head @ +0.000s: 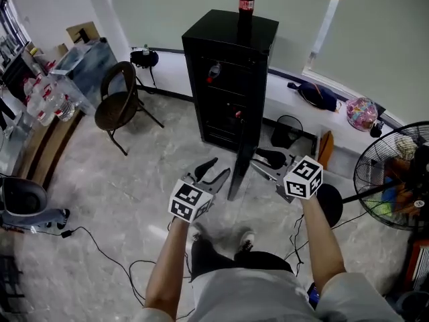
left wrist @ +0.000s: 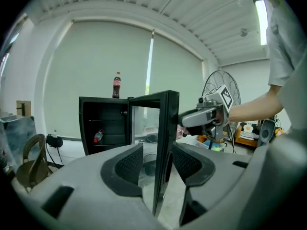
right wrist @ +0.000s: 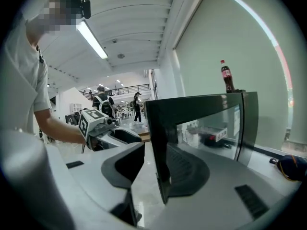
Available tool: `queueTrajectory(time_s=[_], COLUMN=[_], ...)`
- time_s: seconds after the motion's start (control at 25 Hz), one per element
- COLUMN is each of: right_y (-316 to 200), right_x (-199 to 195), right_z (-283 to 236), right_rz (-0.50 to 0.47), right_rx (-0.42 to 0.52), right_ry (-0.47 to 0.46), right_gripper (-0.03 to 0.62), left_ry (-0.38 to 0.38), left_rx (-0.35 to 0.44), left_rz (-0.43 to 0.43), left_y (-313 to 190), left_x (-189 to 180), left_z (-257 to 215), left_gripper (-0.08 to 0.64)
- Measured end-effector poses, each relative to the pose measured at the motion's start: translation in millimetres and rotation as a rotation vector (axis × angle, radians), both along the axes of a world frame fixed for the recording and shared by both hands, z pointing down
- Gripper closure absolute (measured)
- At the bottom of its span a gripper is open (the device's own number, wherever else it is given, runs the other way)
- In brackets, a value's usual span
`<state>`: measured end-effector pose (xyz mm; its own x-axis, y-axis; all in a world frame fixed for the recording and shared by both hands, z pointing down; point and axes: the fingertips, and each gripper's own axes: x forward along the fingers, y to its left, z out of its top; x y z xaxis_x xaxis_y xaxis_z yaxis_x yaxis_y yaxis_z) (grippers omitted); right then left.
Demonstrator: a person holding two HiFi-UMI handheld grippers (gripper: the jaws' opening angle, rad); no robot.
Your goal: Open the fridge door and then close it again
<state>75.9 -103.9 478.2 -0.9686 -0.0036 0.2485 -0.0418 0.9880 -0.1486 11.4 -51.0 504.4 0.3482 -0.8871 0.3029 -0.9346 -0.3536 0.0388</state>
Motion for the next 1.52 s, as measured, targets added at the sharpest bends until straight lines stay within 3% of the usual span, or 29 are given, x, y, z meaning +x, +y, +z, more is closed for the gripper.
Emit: queueTrajectory(time_s=[0.32,0.48,0.76,0.92,1.12,1.36,1.52], right_y=[16,17,-7,-45,-84,-126,-143], right_x=[-83,-121,-174,-183,-197,-227,-249], right_z=[-8,-10,-42,-76,-90,-79,-69], right_rz=[-0.086,-0.109,-0.037,0.076,0.098,0.108,0.062], right_rx=[0.038,0.037,0.077,0.216,0.465,0.619,0.681], right_ry=[0.064,0.090,0.040,0.065,0.225,0.351,0.393], right_gripper=[0.420,0.410,0.408,0.408,0.399,0.397,0.391], left_ry=[-0.009,-0.008,0.065,0.050,0.052,0.096,0.133], left_rx=[-0.076,-0.092,-0.067,-0.077,-0.080,-0.065,-0.070], left_rz=[0.112,0.101,0.091,0.110,0.127,0.113,0.100], left_y=[-22,-32,-64,-83,-103,-124,-142], left_x=[-36,-69,-131,-158,-187,-224,-249], left_z=[13,18,15,13,13,16,18], left_gripper=[0.290,0.287,0.288,0.318,0.330,0.330,0.328])
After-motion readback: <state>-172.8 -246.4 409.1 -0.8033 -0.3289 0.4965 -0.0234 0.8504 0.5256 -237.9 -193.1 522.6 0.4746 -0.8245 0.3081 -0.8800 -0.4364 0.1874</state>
